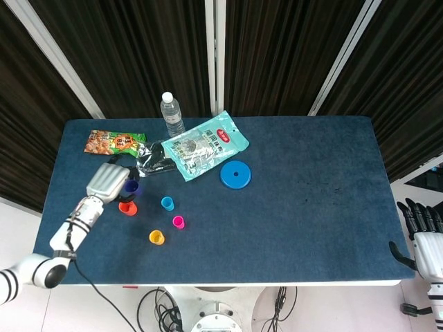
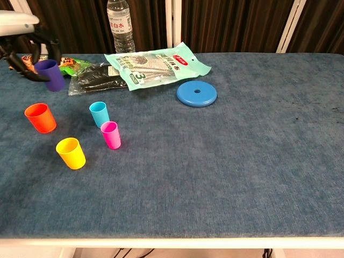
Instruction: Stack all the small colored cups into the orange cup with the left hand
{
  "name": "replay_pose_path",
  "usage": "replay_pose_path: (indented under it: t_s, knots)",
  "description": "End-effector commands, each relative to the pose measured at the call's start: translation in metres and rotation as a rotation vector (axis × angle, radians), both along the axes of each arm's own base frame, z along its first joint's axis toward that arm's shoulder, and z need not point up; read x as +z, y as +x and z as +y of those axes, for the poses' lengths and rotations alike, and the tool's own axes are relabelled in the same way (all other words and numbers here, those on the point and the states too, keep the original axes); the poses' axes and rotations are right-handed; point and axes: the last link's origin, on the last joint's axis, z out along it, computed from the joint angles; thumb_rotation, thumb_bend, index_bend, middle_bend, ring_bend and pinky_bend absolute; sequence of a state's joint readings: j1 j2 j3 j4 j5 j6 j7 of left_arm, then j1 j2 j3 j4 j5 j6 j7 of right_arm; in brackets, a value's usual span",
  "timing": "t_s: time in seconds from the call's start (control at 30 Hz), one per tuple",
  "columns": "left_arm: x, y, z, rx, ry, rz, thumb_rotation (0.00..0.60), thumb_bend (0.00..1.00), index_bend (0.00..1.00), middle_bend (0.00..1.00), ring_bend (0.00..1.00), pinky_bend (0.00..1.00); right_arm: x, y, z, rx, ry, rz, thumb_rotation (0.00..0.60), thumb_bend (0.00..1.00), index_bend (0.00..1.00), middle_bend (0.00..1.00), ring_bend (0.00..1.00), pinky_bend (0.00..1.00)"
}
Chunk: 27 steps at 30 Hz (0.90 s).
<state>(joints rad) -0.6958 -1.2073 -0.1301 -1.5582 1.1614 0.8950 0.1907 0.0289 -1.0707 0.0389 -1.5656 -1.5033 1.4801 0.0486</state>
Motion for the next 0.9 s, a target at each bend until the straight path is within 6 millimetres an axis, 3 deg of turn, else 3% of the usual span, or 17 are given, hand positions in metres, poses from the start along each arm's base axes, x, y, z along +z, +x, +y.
replay_pose_path:
  t_s: [0.03, 0.27, 0.57, 0.9]
  knots:
    - [0.008, -0.022, -0.022, 0.059, 0.032, 0.014, 0.6, 0.27, 0.48, 0.49, 0.52, 0.14, -0.002, 0.001, -0.001, 0.003, 0.006, 0.001, 0.6, 0.27, 0.0, 0.0, 0.0, 0.0]
    - [0.0, -0.031, -0.035, 0.069, 0.023, -0.018, 0.6, 0.27, 0.48, 0.49, 0.52, 0.14, -0.004, 0.007, -0.002, 0.022, 0.011, 0.009, 0.6, 0.27, 0.0, 0.0, 0.0, 0.0]
    - [-0.011, -0.025, -0.032, 0.038, 0.019, -0.051, 0.6, 0.27, 0.48, 0.49, 0.52, 0.14, -0.002, 0.008, 0.0, 0.014, 0.007, 0.011, 0.6, 0.27, 0.0, 0.0, 0.0, 0.0]
    - [-0.024, -0.031, -0.029, 0.036, 0.005, 0.016, 0.6, 0.27, 0.48, 0.49, 0.52, 0.14, 0.001, 0.002, 0.003, -0.002, -0.003, 0.008, 0.6, 0.27, 0.0, 0.0, 0.0, 0.0]
